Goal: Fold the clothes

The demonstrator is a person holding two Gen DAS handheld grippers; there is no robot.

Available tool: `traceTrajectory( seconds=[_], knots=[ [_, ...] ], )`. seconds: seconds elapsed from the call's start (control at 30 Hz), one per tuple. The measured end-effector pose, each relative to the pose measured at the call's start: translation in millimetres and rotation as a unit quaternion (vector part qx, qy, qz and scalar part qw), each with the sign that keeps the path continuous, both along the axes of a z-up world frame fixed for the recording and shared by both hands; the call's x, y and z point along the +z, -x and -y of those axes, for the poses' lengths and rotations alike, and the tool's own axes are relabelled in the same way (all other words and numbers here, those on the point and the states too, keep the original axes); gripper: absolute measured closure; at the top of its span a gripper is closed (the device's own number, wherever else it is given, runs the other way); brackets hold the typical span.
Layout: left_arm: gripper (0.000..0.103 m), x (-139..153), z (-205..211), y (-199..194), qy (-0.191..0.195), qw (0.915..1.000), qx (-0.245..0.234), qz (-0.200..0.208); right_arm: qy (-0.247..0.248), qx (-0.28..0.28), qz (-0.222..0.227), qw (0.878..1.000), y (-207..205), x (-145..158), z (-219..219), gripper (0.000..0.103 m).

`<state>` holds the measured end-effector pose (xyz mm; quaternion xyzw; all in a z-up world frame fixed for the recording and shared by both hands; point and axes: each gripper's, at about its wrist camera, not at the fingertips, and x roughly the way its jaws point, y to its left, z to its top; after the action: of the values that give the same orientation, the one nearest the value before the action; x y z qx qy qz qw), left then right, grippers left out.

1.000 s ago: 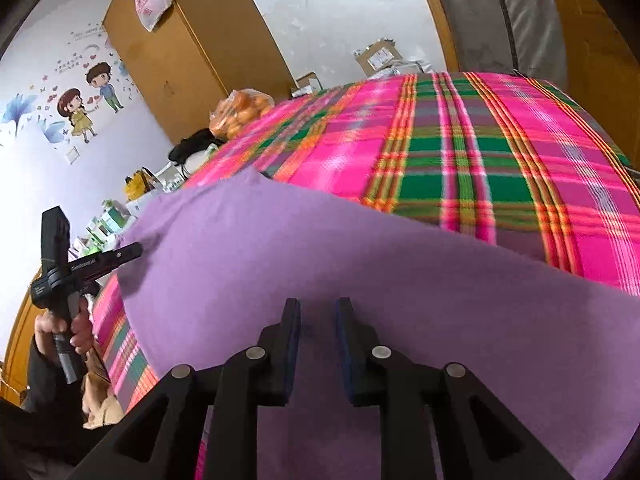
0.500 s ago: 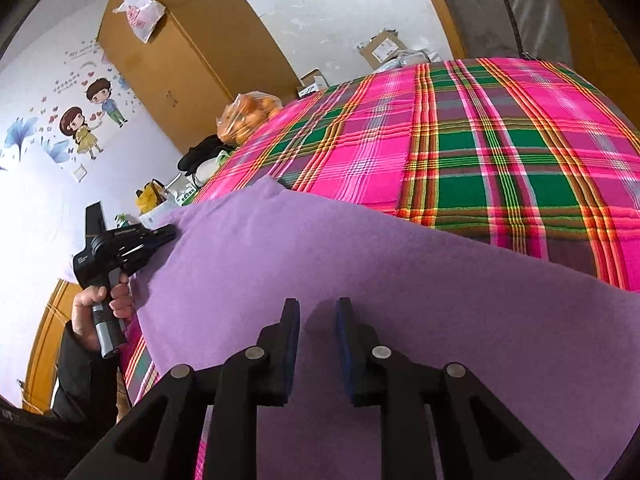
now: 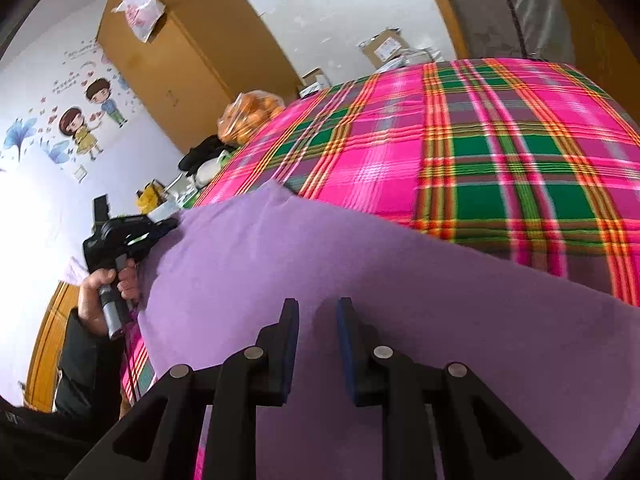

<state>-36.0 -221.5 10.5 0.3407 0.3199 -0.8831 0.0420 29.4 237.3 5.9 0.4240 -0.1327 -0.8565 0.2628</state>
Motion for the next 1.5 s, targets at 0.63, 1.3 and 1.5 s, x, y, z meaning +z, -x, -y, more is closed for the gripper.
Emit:
traceTrajectory(
  seconds=[0.63, 1.3, 1.5],
  knots=[
    [0.097, -3, -41, -47, 0.007, 0.9944, -0.105, -0.004, 0.13, -0.13, 0.058, 0.981, 19, -12, -55, 0.079],
    [0.096, -8, -80, -76, 0.074, 0.9813, -0.177, -0.015, 0.063, 0.032, 0.062, 0.996, 47, 6, 69, 0.072],
    [0.095, -9, -78, -76, 0.063, 0.9804, -0.186, -0.018, 0.115, -0.027, 0.121, 0.986, 95, -19, 69, 0.082]
  ],
)
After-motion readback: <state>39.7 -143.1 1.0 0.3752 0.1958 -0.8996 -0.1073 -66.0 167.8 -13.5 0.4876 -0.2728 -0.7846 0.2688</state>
